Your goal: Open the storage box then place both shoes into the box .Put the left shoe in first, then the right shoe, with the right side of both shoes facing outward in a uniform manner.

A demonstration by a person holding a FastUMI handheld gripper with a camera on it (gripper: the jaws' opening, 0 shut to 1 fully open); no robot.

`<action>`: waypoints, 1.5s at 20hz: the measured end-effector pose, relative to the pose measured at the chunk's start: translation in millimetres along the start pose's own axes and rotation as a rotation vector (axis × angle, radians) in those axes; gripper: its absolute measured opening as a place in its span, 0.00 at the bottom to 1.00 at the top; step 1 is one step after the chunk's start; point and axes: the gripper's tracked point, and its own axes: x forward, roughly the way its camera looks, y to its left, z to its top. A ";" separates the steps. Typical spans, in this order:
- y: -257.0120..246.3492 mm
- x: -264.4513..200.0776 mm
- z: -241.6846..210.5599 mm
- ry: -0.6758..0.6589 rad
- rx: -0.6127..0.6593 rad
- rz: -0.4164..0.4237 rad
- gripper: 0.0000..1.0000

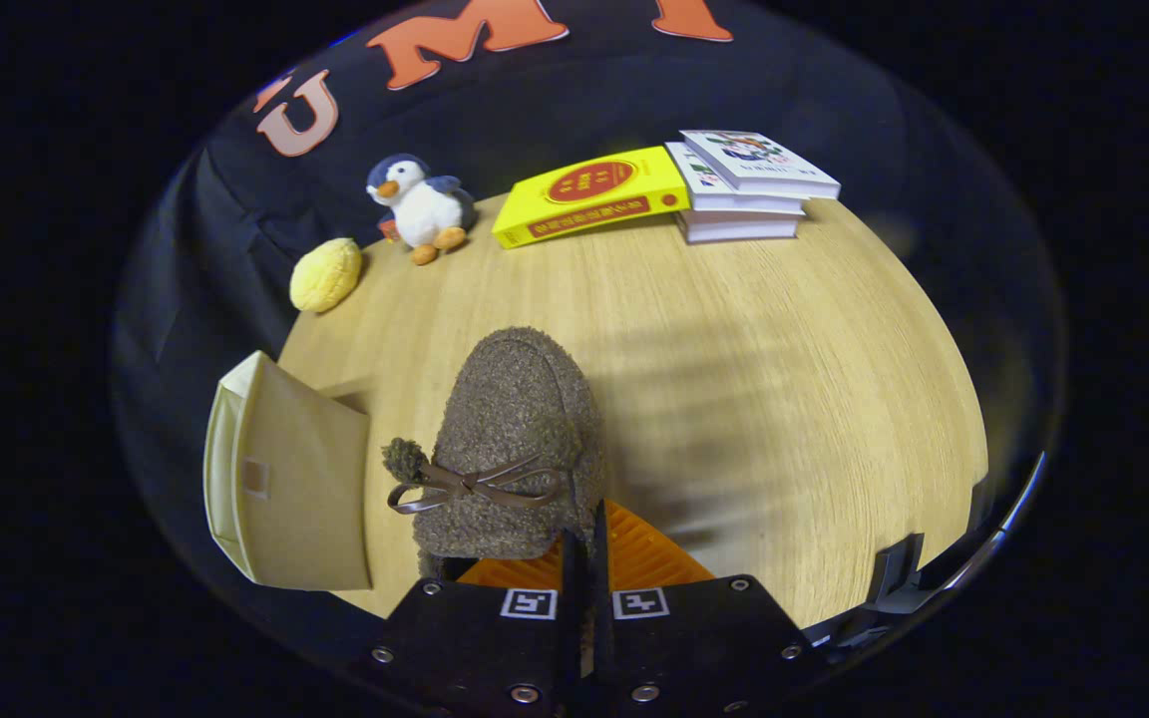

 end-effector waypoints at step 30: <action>306.4 46.3 -25.3 0.067 -0.244 0.029 0.12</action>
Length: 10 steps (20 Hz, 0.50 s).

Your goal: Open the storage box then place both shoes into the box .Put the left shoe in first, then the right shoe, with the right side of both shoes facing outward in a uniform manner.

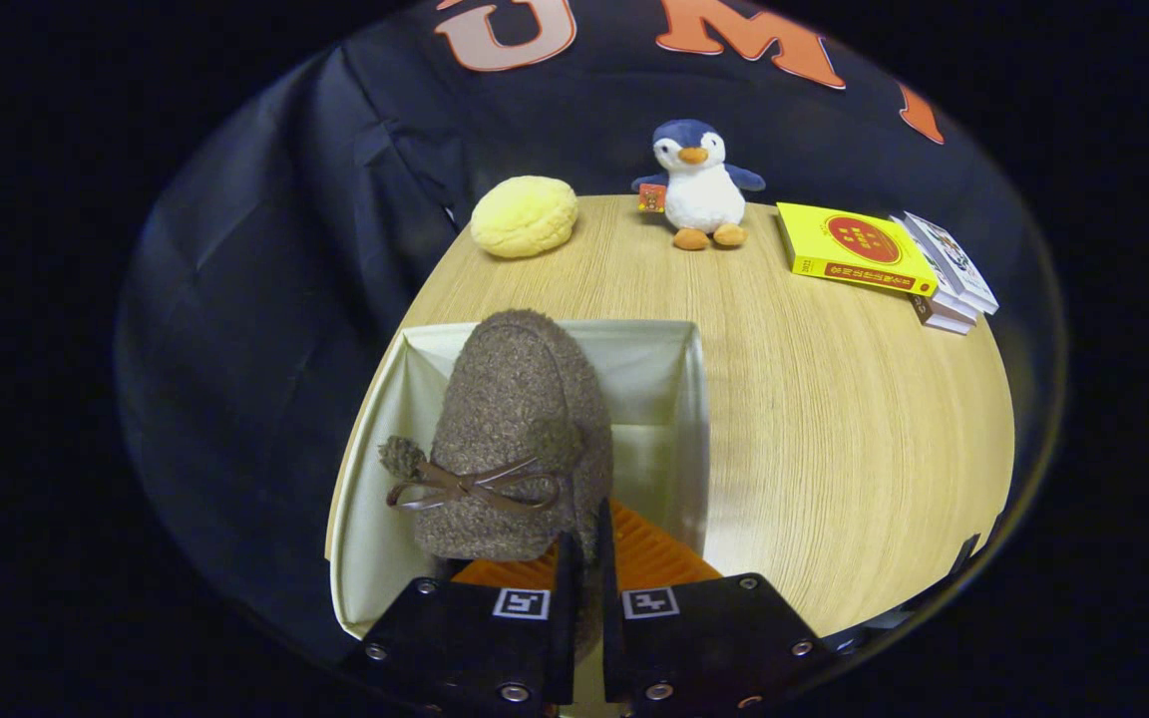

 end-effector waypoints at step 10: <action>-7.8 -61.2 -4.0 0.018 0.038 0.167 0.36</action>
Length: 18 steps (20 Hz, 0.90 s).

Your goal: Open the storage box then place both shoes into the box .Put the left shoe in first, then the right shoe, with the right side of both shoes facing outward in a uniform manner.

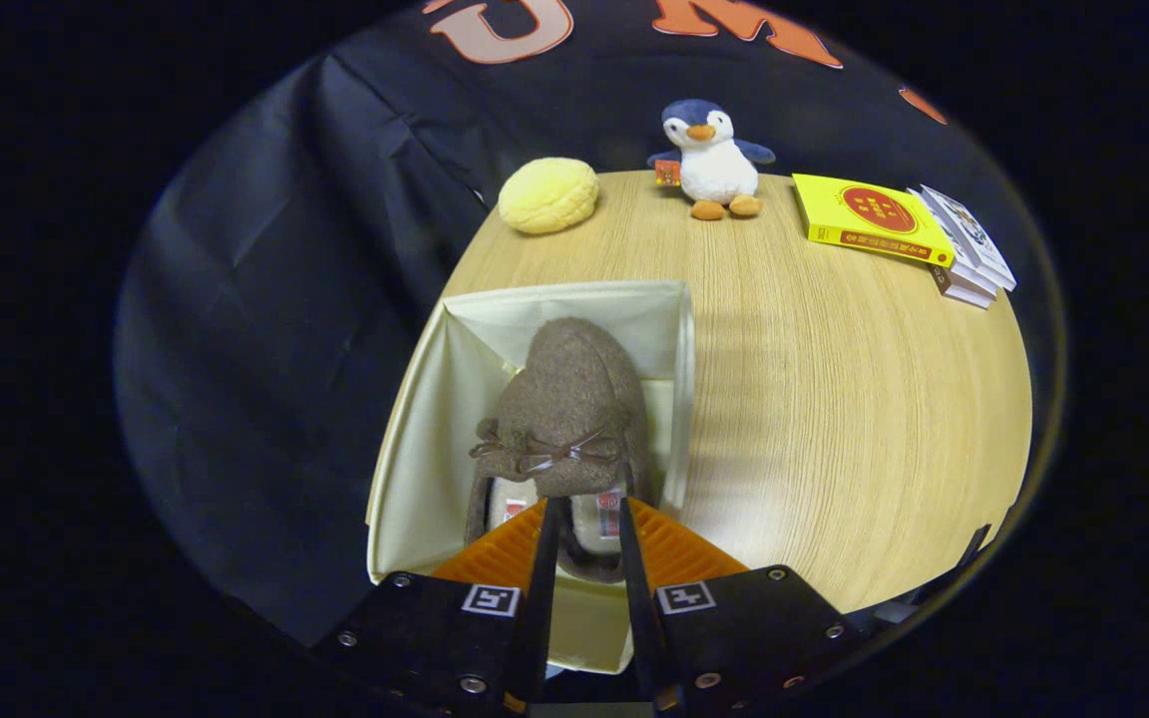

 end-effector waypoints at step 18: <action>-187.4 -252.4 146.5 -0.840 -0.132 -0.077 0.94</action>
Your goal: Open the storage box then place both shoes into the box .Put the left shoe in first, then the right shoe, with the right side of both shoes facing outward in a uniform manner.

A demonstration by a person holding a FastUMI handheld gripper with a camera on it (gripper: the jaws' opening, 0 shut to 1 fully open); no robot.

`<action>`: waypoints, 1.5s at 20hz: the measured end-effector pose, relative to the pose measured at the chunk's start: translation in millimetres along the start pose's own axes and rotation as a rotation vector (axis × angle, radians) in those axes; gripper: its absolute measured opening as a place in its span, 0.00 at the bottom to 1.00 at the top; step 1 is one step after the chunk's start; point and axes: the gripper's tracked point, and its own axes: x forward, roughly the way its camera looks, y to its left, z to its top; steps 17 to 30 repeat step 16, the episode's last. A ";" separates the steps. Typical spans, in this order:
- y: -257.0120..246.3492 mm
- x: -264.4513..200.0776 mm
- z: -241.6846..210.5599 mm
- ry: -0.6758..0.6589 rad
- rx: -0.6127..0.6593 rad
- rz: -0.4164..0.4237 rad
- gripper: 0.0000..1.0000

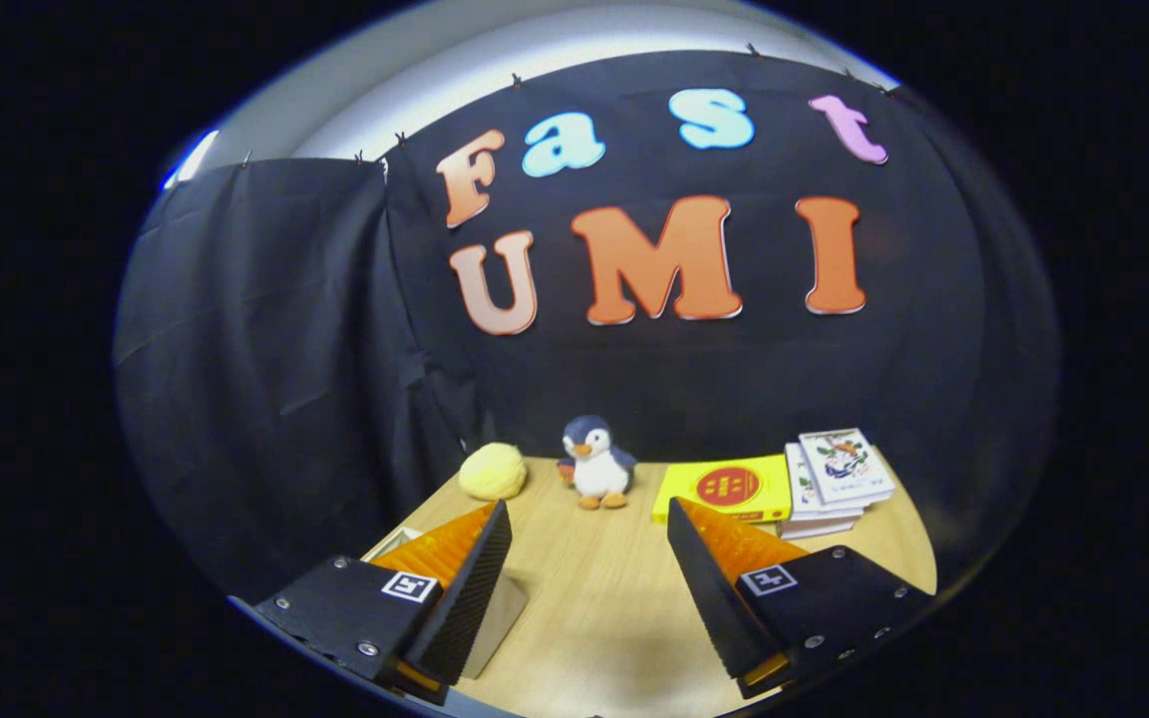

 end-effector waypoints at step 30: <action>-94.2 -82.5 54.8 -0.363 -0.114 -0.153 0.98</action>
